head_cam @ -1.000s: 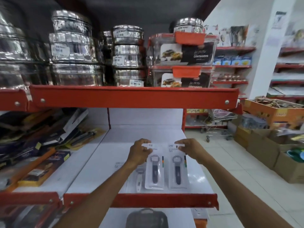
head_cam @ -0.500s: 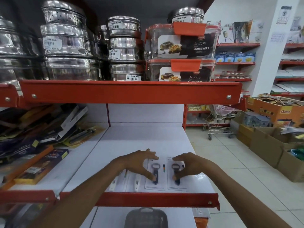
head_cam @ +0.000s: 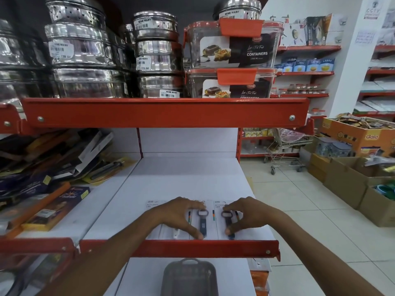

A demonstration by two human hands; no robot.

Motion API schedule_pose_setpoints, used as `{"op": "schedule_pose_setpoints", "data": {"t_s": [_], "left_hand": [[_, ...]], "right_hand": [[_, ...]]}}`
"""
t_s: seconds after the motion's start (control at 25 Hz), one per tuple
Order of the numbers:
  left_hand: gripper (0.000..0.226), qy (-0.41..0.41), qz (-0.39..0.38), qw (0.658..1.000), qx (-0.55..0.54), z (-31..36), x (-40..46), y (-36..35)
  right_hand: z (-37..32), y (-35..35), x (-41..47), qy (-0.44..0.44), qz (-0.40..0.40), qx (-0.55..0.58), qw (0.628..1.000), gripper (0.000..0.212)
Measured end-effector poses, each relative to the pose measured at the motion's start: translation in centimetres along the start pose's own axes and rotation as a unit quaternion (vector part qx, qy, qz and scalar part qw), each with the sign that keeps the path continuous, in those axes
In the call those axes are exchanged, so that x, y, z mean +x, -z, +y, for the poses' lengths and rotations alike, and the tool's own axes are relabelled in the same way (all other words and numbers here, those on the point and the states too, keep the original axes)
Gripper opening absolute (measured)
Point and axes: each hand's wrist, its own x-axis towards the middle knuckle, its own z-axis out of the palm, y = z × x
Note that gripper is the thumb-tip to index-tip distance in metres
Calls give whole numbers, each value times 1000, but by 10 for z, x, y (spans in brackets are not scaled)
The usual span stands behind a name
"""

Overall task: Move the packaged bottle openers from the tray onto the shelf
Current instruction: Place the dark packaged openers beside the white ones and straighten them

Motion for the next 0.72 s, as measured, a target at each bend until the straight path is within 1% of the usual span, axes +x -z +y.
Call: {"op": "schedule_pose_setpoints", "data": {"t_s": [0.24, 0.4, 0.52, 0.6, 0.64, 0.72], "left_hand": [[101, 1, 5, 1000, 15, 2, -2, -6], [101, 5, 5, 1000, 18, 5, -2, -6], [104, -7, -15, 1000, 9, 2, -5, -2], [110, 4, -16, 999, -32, -5, -12, 13], [111, 15, -13, 999, -34, -11, -17, 23], [110, 44, -32, 998, 16, -25, -27, 38]], "right_hand": [[0, -3, -3, -6, 16, 1, 1000, 77], [3, -7, -2, -6, 29, 6, 1000, 79], [5, -11, 0, -6, 33, 17, 999, 75], [6, -13, 1, -4, 32, 25, 999, 74], [7, -13, 1, -5, 33, 28, 999, 75], [8, -13, 0, -6, 33, 28, 999, 77]]}}
